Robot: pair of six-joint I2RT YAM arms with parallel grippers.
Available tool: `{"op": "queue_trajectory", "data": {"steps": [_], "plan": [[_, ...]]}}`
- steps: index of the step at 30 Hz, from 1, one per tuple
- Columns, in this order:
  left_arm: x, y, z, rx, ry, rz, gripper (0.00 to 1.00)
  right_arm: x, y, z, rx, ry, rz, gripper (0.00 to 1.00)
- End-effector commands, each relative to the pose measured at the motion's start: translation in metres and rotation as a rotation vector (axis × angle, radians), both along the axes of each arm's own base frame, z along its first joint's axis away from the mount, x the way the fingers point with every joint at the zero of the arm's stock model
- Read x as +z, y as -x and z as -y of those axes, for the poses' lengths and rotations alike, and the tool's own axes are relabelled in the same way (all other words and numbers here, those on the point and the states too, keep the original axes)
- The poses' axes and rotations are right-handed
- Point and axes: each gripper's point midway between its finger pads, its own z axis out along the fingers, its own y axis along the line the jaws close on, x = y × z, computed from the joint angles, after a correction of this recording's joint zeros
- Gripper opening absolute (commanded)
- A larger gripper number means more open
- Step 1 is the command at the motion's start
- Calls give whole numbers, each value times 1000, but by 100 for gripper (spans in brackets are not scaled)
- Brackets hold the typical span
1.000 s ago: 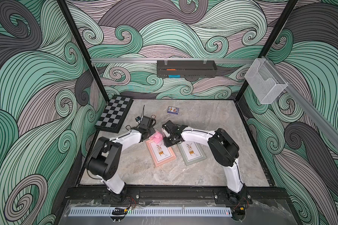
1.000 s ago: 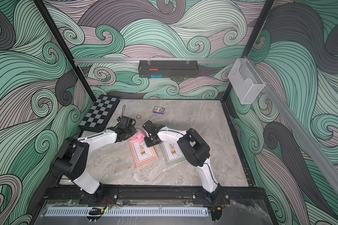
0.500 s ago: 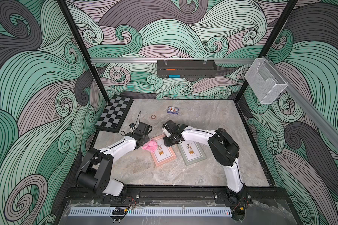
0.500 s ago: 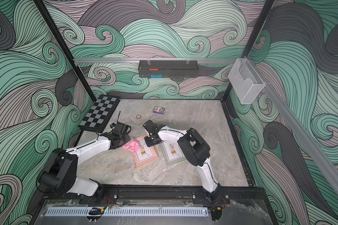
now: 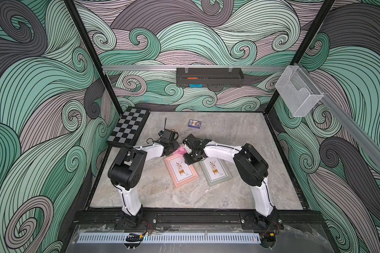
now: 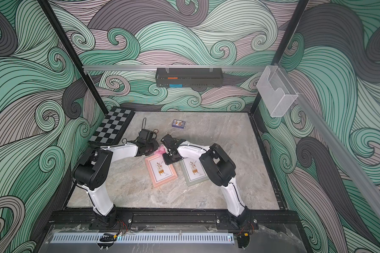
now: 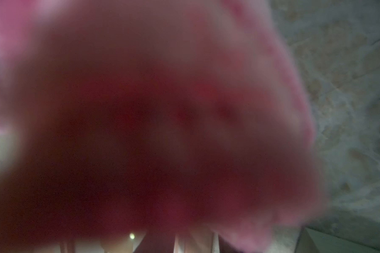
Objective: Wipe the picture frame with a cloth
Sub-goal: Wipe the dirt from the picture frame.
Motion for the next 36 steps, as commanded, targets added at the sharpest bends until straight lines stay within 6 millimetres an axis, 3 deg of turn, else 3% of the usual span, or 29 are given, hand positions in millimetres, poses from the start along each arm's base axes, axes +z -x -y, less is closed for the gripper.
{"op": "queue_trajectory", "data": {"steps": [1,7,10,12,20,27,30,36], "plan": [[5,15,-4,11,-8,-16,0,-64,32,53,-29,219,-171,34],[24,62,-81,130,-338,-94,0,-65,31,54,-29,219,-170,34],[29,82,-102,172,-412,-118,0,-66,31,53,-27,218,-174,34],[30,88,-104,173,-411,-124,0,-67,31,53,-23,221,-175,34],[42,94,-95,167,-330,-87,0,-73,22,55,-44,230,-183,35],[6,137,-69,121,-133,-143,0,-73,17,59,-57,236,-189,35],[-5,161,-45,59,-59,-162,0,-74,19,63,-62,242,-196,35],[-4,197,15,-91,59,-168,0,-78,31,70,-68,251,-229,35]]}}
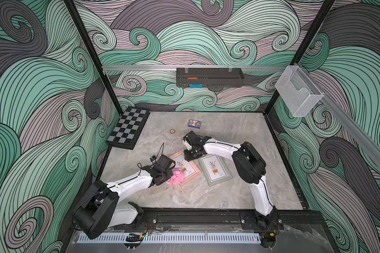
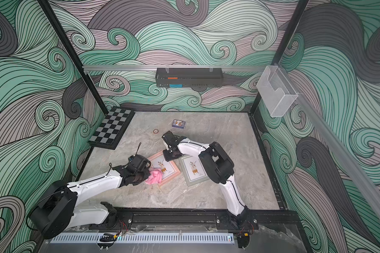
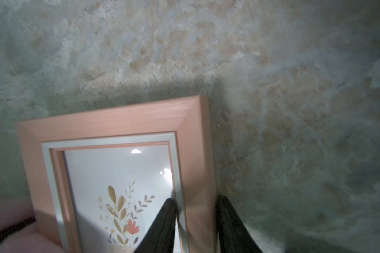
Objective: Wipe the picture frame with a cloth
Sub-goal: Wipe the dirt from the picture frame.
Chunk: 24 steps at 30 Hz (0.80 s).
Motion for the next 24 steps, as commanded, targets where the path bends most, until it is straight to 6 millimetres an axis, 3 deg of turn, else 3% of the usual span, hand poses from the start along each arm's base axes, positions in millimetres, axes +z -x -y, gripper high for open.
{"op": "queue_trajectory", "data": {"steps": [1,5,10,12,14,18,20,24], "plan": [[12,8,39,-46,118,6,0,-78,54,70,-39,266,-244,35],[13,-11,19,-9,-16,70,0,-78,56,68,-34,259,-254,35],[43,-66,-41,141,-180,213,0,-79,60,65,-18,251,-264,35],[54,-82,-53,168,-197,243,0,-80,62,63,-13,248,-267,35],[58,-92,-46,138,-171,242,0,-83,65,62,-8,249,-278,35],[37,-81,-10,38,-70,141,0,-85,67,60,-8,246,-289,35],[28,-64,6,2,-44,120,0,-84,66,61,-9,250,-280,35],[17,-12,30,-59,8,46,0,-81,66,64,-6,255,-273,35]]}}
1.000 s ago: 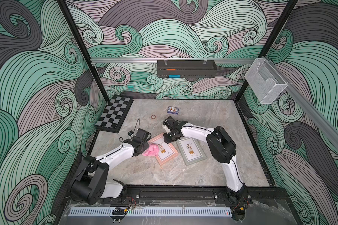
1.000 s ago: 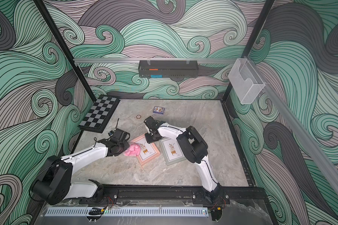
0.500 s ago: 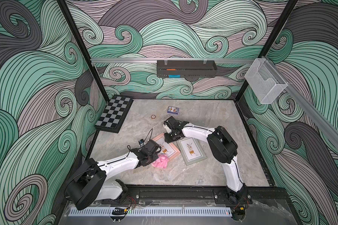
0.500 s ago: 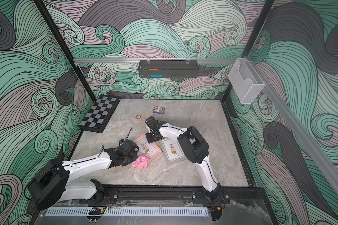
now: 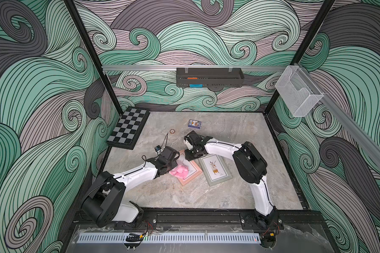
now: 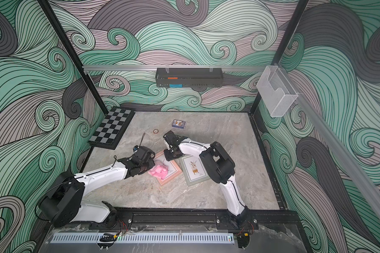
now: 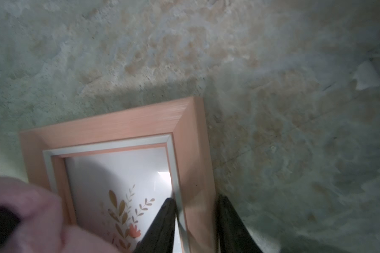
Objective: Wipe the picture frame with a cloth
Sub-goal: Wipe the dirt from the picture frame.
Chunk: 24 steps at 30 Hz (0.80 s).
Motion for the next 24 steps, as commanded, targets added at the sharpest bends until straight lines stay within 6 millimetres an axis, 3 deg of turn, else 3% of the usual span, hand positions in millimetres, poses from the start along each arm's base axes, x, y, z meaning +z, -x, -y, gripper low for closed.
{"op": "queue_trajectory", "data": {"steps": [1,4,7,12,15,18,20,24], "plan": [[-5,47,20,-49,64,-89,0,-80,66,62,-5,266,-269,35],[-4,83,24,-76,65,-122,0,-79,67,63,-5,267,-270,35],[0,92,20,-72,55,-101,0,-79,68,64,-8,269,-273,35],[27,47,-19,39,-103,118,0,-80,70,64,-8,267,-278,35],[46,14,-39,117,-94,197,0,-80,71,65,-6,267,-277,35],[51,-14,-60,192,-106,230,0,-80,72,59,5,252,-285,35],[45,-28,-64,204,-99,224,0,-82,73,54,15,244,-290,35],[31,-49,-49,156,-32,215,0,-88,80,44,47,229,-319,35]]}}
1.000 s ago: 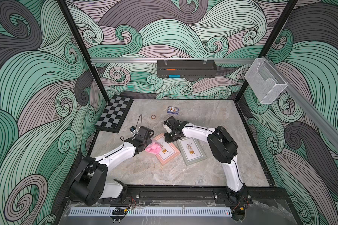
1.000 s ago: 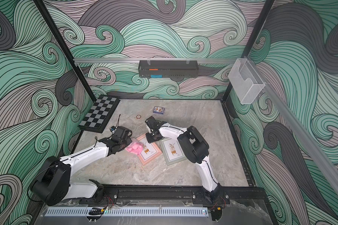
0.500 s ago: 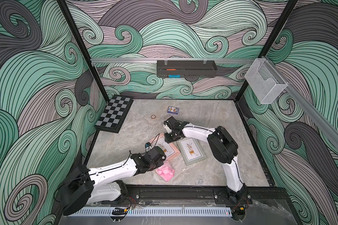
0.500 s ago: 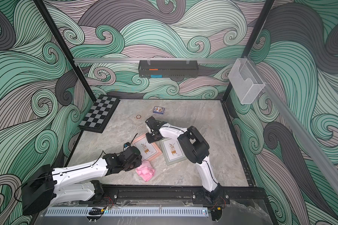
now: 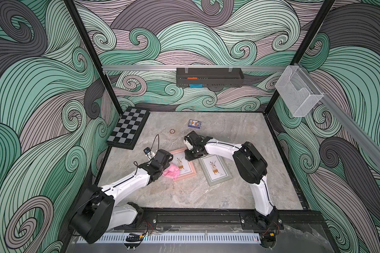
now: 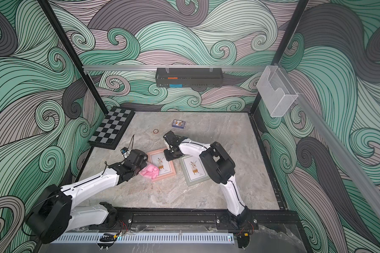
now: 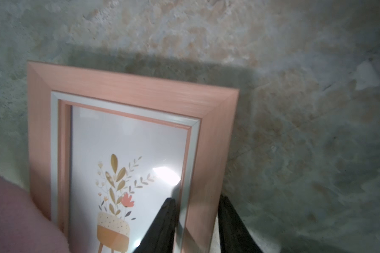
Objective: Wipe the picture frame with a cloth
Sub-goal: Wipe the dirt from the picture frame.
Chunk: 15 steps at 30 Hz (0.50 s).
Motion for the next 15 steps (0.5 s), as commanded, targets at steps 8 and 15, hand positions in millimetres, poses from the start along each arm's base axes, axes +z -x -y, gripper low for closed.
{"op": "queue_trajectory", "data": {"steps": [8,15], "plan": [[4,-58,19,-69,28,59,0,-90,86,52,61,264,-322,35],[-28,1,35,-137,88,-112,0,-92,86,57,54,277,-323,35]]}}
